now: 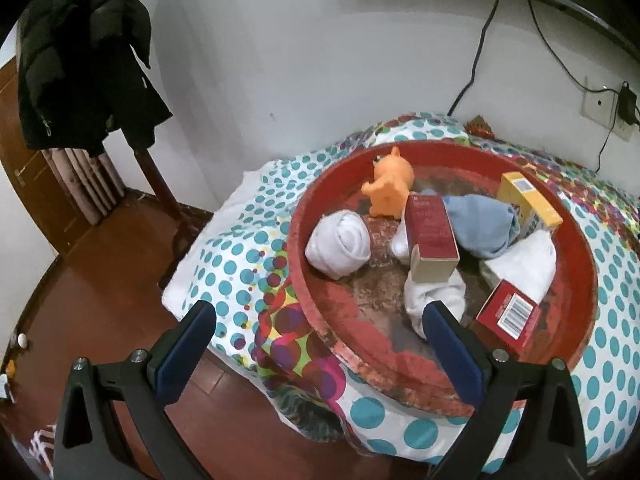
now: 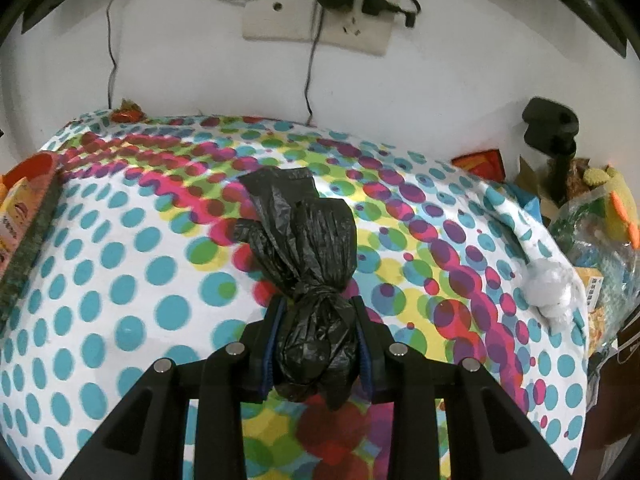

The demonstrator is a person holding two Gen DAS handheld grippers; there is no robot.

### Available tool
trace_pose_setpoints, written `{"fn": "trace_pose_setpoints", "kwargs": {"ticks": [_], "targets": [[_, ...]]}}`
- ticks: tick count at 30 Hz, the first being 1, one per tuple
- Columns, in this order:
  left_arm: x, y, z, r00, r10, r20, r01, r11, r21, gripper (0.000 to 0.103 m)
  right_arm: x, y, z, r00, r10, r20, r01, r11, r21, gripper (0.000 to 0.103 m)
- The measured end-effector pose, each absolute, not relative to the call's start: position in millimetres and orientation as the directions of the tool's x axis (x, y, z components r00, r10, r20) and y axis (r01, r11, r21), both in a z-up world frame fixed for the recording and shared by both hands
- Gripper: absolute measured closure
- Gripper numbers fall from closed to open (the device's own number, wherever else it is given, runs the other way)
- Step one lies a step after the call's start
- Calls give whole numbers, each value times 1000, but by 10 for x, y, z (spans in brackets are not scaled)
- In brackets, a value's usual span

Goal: Organize objects
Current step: 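Carry the black plastic bag to the red tray with the right gripper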

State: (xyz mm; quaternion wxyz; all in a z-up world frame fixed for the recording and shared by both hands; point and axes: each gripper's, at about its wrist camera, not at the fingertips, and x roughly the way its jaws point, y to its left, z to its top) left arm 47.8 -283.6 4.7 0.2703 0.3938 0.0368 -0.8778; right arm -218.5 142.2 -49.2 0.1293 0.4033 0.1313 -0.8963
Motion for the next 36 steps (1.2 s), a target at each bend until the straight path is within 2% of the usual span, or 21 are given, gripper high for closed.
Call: {"fn": "trace_pose_setpoints", "kwargs": {"ticks": [6,19,36], "targets": [[468,-2855,44,-542,-445,-713,499,-853,153,0,-2038,1236,-390,-635,-151,-758,372,-919,-129,71],[523,-2978,73,-554,-404,-728,520,-851,77,0,-1657,720,-126,-621,-232,-749,473,-873,-121,71],[527,-3032,60,-541,-415,-732,540,-838,75,0,-1273,-175,183,-570,-356,-740,617,-780,-100,71]]}}
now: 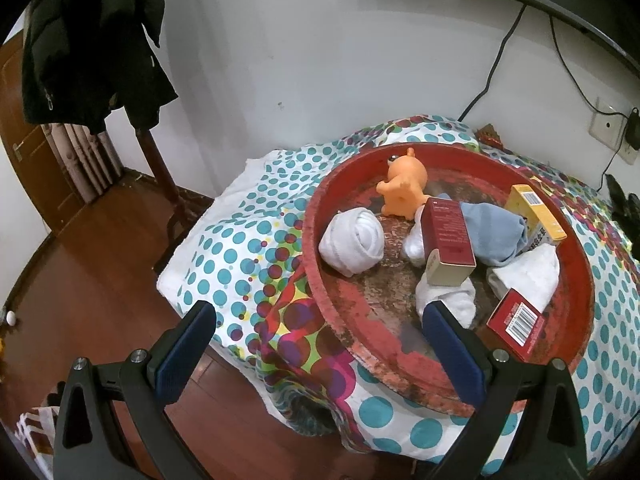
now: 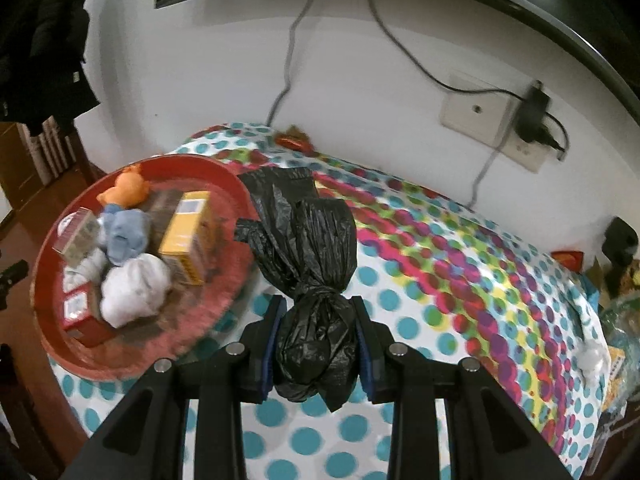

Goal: Organize objects
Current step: 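Carry the black plastic bag to the red tray with the right gripper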

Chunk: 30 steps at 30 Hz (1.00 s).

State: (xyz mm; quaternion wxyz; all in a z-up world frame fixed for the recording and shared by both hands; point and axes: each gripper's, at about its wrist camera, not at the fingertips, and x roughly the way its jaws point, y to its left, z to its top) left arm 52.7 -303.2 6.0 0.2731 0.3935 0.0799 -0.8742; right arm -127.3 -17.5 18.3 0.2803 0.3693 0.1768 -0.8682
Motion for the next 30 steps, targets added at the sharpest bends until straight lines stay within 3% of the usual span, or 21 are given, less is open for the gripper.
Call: {"fn": "trace_pose_setpoints", "kwargs": {"ticks": [30], "targets": [[582,-3244,26,-505,-439,-743,593,-802,71,0,-992,-1690,51,-459,-431,-777,726,-686,-49,71]]}}
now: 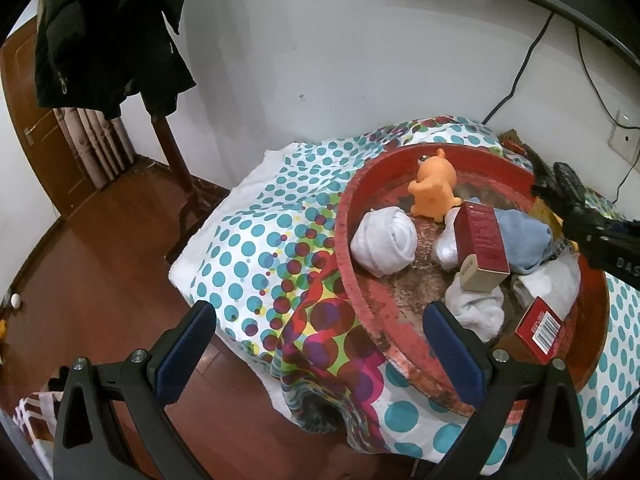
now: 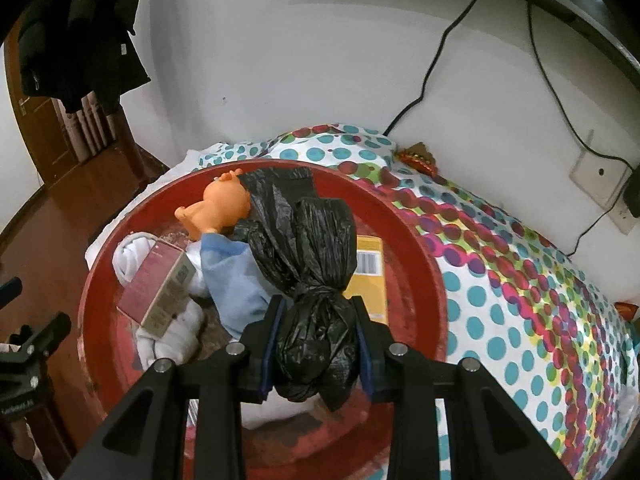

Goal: Organize objects
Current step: 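Carry the black plastic bag to the red tray with the right gripper, then lower the black bag onto the tray and open the right gripper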

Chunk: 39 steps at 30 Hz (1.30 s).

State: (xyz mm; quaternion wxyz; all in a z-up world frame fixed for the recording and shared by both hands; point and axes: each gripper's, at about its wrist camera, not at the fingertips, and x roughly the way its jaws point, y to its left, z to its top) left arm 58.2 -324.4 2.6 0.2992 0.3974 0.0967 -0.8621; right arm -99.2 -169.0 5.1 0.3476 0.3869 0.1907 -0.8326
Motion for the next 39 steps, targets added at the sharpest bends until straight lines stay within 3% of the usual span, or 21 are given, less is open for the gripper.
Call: {"fn": "trace_pose_setpoints", "kwargs": {"ticks": [24,32,39], "targets": [[557,-3259,-17,-500,-416,-760,595,-802,48,0,-1001,-1908,-120,-448,-396,-801,692,-721,-30,65],[543,-3229,-17,-503,-404,-764,585,-810,43,0,-964,-1885,-86,-456,-388,-801,687,-725,-40,47],[522,-3201,-30,-496,-402,-770,577,-815,53,0,-845,-1797,9,-481,-390,-786,676,-735,-49,38]]}}
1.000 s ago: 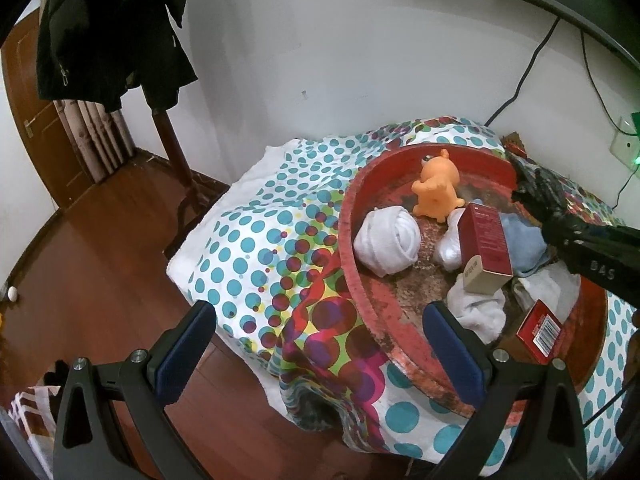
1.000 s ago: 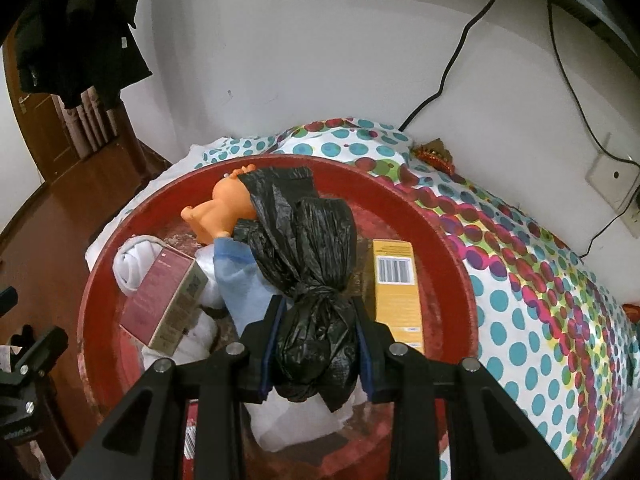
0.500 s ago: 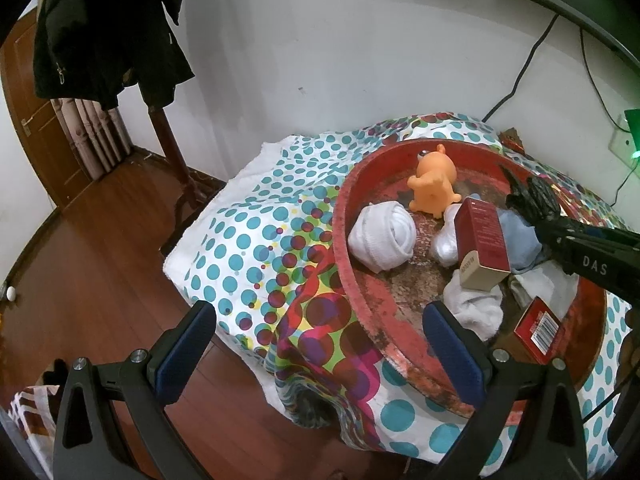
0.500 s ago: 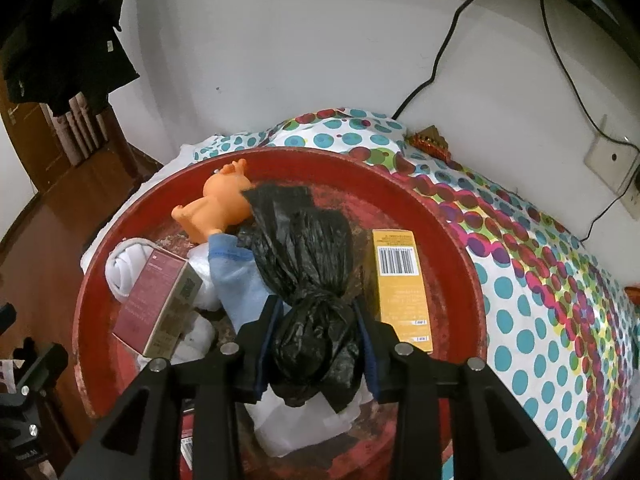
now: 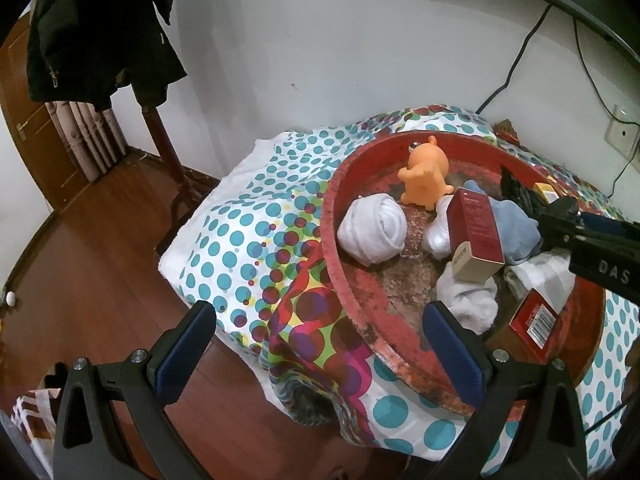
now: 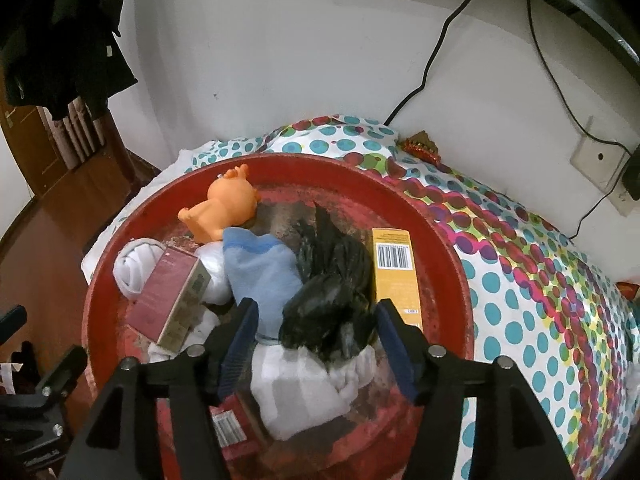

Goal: Organize objects
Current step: 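Lower the black bag onto the tray and open the right gripper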

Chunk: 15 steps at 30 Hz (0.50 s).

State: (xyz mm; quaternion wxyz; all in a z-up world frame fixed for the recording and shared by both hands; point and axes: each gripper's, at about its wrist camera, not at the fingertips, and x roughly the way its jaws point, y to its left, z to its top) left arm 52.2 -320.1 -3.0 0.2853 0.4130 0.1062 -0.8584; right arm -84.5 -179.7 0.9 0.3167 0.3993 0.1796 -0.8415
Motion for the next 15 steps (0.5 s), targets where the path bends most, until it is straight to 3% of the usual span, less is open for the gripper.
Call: {"fn": "trace_pose_setpoints", "kwargs": {"ticks": [3,15], "targets": [[515,-3183,-26,-498,-399,-770,573,-818,54,0,-758,-1740,53,-505,-371,-779,661,-747,-73,32],[451,-2999,-32,-503,-394,-769,531,-843,84,0,-445,-1333,105,-535,-303,-789,608,-786,-110,29]]}}
